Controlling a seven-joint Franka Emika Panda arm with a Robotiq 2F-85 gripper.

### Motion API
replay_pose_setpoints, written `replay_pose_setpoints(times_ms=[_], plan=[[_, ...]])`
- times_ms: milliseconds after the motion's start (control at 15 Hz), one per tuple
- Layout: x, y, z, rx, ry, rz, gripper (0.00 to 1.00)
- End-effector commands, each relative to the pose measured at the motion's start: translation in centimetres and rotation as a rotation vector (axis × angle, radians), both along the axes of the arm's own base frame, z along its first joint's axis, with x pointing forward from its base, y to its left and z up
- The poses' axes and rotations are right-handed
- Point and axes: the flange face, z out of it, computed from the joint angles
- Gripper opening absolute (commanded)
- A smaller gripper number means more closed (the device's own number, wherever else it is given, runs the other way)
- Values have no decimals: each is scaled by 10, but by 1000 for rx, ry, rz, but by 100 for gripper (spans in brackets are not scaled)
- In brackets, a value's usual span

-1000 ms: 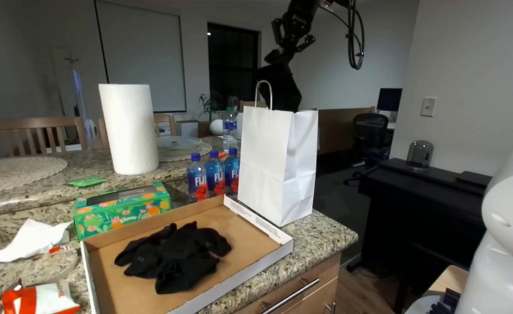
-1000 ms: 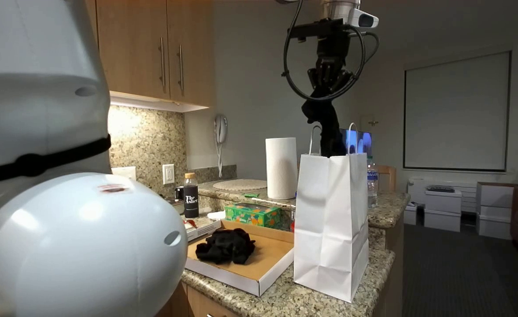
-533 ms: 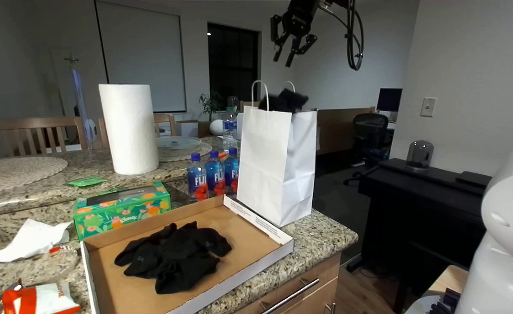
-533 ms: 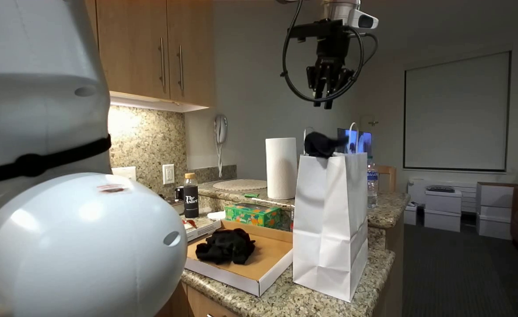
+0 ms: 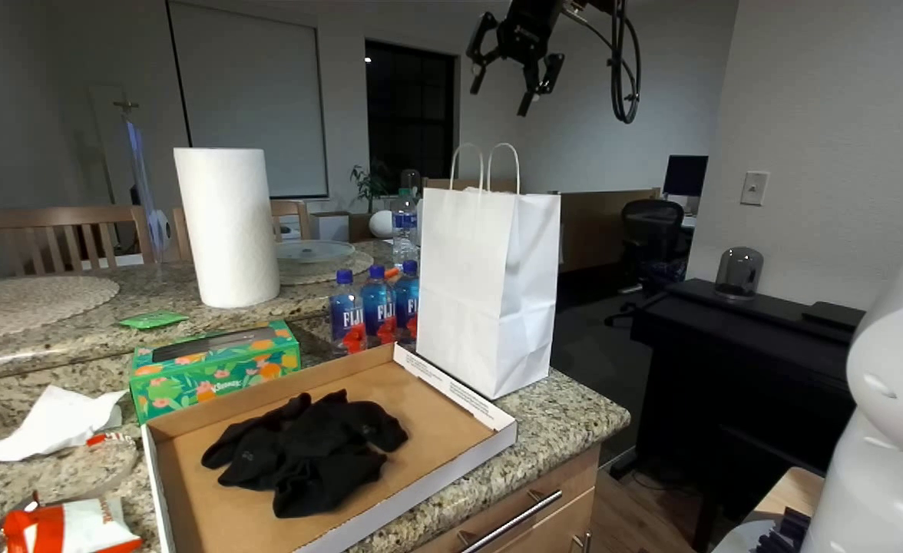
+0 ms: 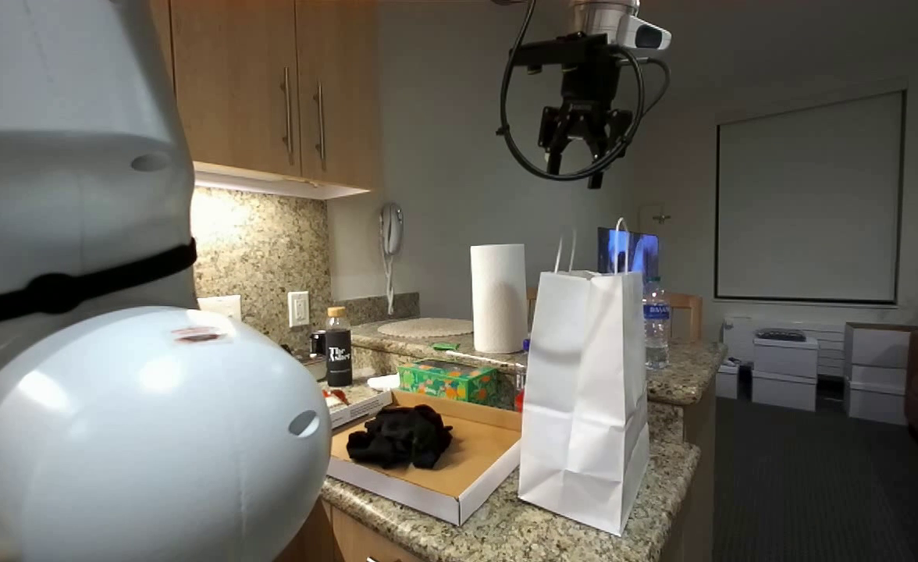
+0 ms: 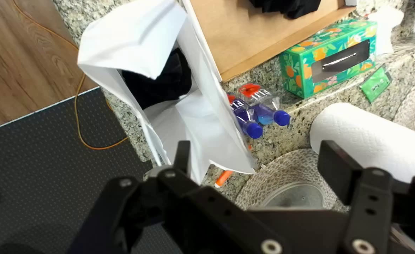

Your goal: Put the black socks in the white bag

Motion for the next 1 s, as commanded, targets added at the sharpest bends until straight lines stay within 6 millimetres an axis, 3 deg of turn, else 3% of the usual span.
replay_pose_setpoints(times_ms=[0,133,400,667,933], plan=[[-6,3,3,14,-27,-6,100],[-9,14,7,-6,-30,26,100],[-21,64,27,-137,-38,140,100],[-36,149,41,-272,-72,314,100],[-47,238,32,-337,-100,522,100]])
